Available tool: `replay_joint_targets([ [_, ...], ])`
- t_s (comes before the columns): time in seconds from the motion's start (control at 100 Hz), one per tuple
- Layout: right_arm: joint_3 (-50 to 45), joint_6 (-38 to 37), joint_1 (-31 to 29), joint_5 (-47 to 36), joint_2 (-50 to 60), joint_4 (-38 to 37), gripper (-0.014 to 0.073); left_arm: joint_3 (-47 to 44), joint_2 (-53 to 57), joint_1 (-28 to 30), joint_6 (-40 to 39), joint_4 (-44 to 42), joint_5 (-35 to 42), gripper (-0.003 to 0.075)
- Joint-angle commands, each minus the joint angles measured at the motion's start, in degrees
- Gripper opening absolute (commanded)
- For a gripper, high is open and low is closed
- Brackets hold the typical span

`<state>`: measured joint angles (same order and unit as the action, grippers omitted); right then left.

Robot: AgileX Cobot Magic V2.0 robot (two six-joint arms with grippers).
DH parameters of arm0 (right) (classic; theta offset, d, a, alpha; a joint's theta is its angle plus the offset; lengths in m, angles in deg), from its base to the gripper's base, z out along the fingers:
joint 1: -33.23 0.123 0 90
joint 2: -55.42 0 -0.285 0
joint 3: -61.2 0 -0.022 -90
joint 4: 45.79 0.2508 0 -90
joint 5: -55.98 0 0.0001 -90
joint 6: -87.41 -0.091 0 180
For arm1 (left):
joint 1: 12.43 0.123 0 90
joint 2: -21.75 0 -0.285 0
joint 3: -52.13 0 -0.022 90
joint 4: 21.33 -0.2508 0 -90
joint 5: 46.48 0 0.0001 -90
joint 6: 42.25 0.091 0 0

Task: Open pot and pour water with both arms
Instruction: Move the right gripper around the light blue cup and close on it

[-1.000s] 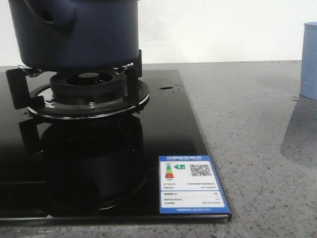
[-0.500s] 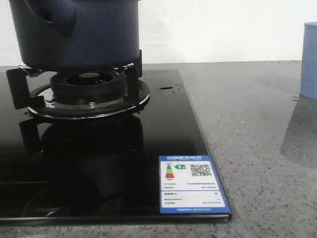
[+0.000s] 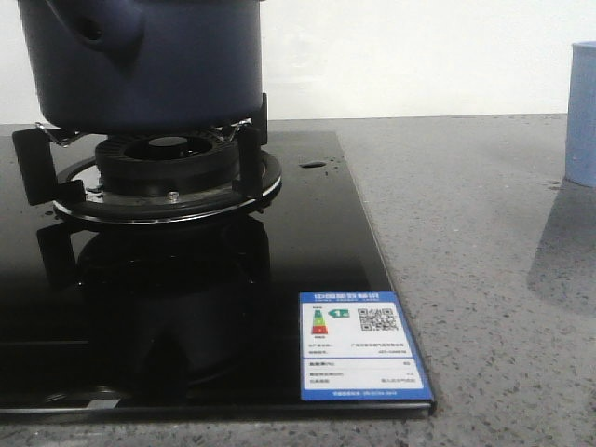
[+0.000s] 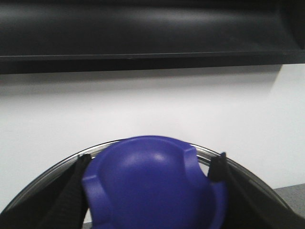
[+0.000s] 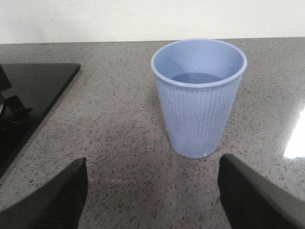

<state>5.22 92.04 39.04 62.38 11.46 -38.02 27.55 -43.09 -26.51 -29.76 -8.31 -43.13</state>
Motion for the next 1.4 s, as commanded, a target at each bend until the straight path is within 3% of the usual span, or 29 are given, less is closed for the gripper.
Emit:
replay_joint_targets([
  [0.0, 1.48, 0.36, 0.08, -9.1, -4.23, -1.91, 0.0514, 2.22, 2.07, 0.94, 0.0, -0.29, 4.64, 0.036],
  [0.4, 1.48, 0.36, -0.05, -25.03, -22.13, -0.3, 0.0514, 2.22, 2.7, 1.25, 0.0, -0.29, 4.58, 0.036],
  [0.7, 1.48, 0.36, -0.13, -27.32, -23.91, 1.76, 0.0514, 2.22, 2.7, 1.25, 0.0, -0.38, 4.58, 0.036],
  [1.11, 1.38, 0.36, -2.8, -18.61, -17.04, 3.06, 0.0514, 2.22, 2.7, 1.25, 0.0, -1.19, 4.82, 0.036],
  [1.27, -0.15, 0.36, -2.8, -27.79, -19.13, 2.82, 0.0515, 2.22, 2.7, 1.25, 0.0, -1.19, 5.06, 0.036],
  [1.39, -0.24, 0.36, -2.8, -29.78, -22.09, -0.4, 0.0517, 2.22, 2.7, 1.25, 0.0, -1.37, 5.42, 0.036],
])
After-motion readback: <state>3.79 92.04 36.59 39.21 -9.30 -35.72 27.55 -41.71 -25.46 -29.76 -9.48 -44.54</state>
